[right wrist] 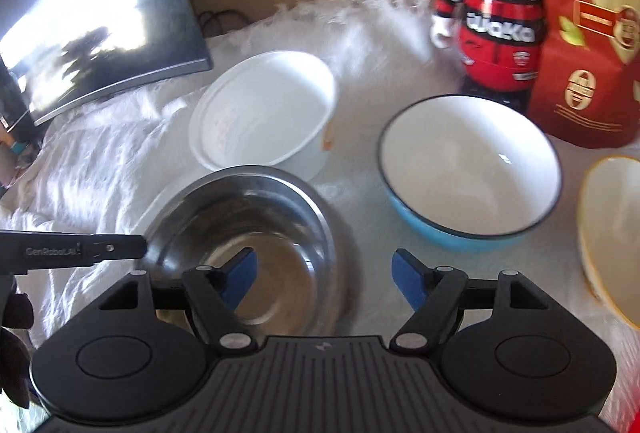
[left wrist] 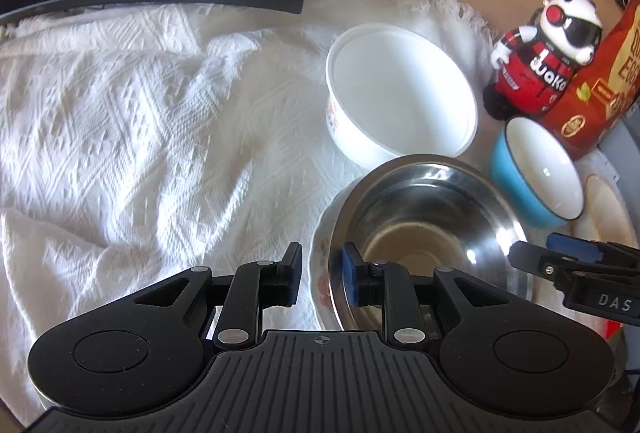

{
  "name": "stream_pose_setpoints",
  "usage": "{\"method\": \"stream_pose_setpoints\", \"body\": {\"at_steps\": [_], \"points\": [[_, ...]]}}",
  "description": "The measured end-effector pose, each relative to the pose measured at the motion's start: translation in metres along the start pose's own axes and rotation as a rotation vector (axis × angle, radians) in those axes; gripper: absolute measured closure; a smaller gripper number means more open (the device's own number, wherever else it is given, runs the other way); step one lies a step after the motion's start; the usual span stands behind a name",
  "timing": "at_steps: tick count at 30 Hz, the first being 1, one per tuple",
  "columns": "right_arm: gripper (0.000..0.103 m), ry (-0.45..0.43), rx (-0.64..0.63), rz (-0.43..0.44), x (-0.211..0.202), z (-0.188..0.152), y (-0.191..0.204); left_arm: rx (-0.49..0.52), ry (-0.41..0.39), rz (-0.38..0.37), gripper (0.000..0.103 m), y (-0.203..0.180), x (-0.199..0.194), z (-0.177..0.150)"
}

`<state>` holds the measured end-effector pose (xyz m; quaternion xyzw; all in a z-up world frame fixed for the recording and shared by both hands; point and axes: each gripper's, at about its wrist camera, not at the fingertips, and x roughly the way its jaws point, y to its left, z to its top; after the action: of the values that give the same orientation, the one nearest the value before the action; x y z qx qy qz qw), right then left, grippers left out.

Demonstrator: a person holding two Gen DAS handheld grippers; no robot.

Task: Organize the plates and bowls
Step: 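Lift the steel bowl and lower it onto the floral plate, then open both tools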

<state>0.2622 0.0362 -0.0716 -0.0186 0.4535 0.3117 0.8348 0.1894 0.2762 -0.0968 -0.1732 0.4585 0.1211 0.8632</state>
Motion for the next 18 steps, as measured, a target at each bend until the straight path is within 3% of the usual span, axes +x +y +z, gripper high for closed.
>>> {"method": "stream_pose_setpoints", "body": {"at_steps": [6, 15, 18], "points": [[0.028, 0.033, 0.058, -0.034, 0.016, -0.007, -0.004, 0.068, 0.061, 0.019, 0.069, -0.006, 0.025, 0.003], [0.028, 0.121, 0.159, 0.055, 0.039, -0.021, 0.003, 0.016, 0.165, -0.114, 0.075, 0.01, 0.054, 0.001], [0.028, 0.133, 0.174, 0.039, 0.043, -0.025, 0.009, -0.002, 0.183, -0.139, 0.076, 0.014, 0.057, -0.003]]}}
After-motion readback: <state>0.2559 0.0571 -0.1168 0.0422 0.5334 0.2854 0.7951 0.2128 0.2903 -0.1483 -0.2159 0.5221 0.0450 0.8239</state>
